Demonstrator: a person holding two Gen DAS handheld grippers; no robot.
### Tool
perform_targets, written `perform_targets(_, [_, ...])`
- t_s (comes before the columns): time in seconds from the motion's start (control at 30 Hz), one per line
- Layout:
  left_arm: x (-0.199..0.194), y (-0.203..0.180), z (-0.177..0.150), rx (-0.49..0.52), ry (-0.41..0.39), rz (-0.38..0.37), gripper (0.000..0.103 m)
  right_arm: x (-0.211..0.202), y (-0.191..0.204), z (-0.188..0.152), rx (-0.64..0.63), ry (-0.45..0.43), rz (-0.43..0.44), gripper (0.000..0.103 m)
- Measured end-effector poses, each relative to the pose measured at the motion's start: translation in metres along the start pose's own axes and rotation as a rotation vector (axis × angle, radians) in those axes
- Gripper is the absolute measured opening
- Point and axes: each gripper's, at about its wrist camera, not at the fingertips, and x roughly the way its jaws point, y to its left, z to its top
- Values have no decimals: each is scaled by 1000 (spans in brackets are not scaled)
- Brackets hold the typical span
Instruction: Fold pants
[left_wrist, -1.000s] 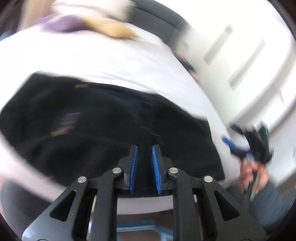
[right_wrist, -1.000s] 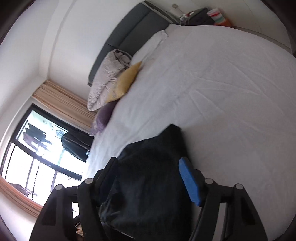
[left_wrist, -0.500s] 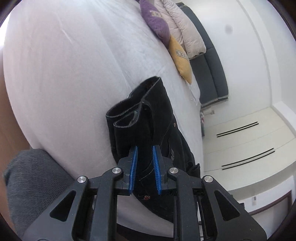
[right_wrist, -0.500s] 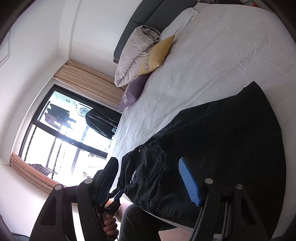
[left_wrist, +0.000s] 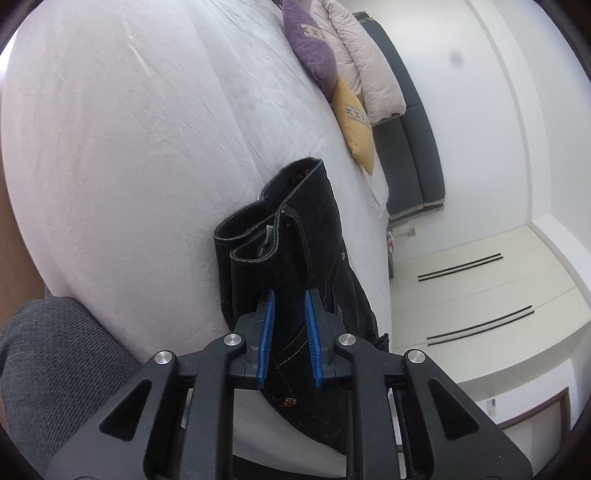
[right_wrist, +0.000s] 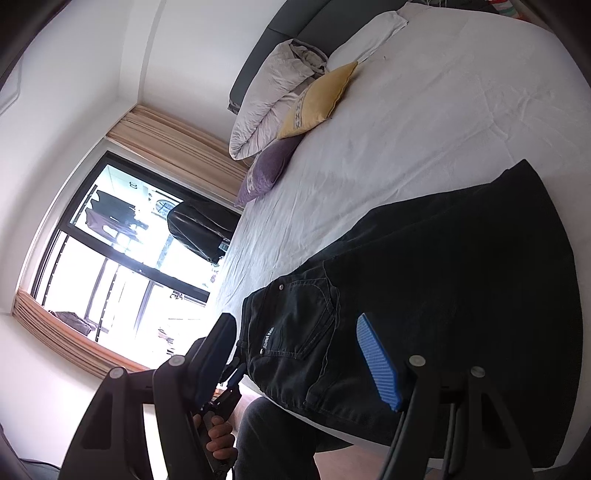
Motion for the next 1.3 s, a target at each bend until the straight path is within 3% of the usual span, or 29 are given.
perform_targets(0.13, [19, 10, 3, -43, 49, -55, 16, 3, -1, 0, -1, 10, -1, 71])
perform_targets(0.33, [32, 3, 10, -13, 53, -107, 16, 4, 0, 2, -8, 7, 2, 71])
perform_targets(0.6, [8, -23, -4, 72, 22, -85, 16, 4, 3, 3, -18, 15, -6, 71])
perform_targets(0.7, [-20, -34, -8, 155, -30, -11, 18, 5, 3, 3, -19, 17, -4, 71])
perform_targets(0.73, [-28, -34, -7, 171, -49, 10, 33, 7, 3, 3, -19, 20, -4, 71])
perform_targets(0.77, [-34, -33, -4, 178, -59, 37, 64, 9, 2, 2, -18, 25, -4, 71])
perform_targets(0.83, [-37, -26, 1, 172, -84, 88, 91, 14, 2, 0, -14, 34, -2, 71])
perform_targets(0.97, [-25, -11, 6, 92, -25, 69, 91, 18, 6, -4, -31, 52, 0, 71])
perform_targets(1.1, [-9, -11, 2, 125, 8, 10, 89, 17, 7, -2, -33, 44, -4, 71])
perform_targets(1.3, [10, -2, 7, 79, 32, -54, 79, 14, 3, -2, -25, 37, -14, 71])
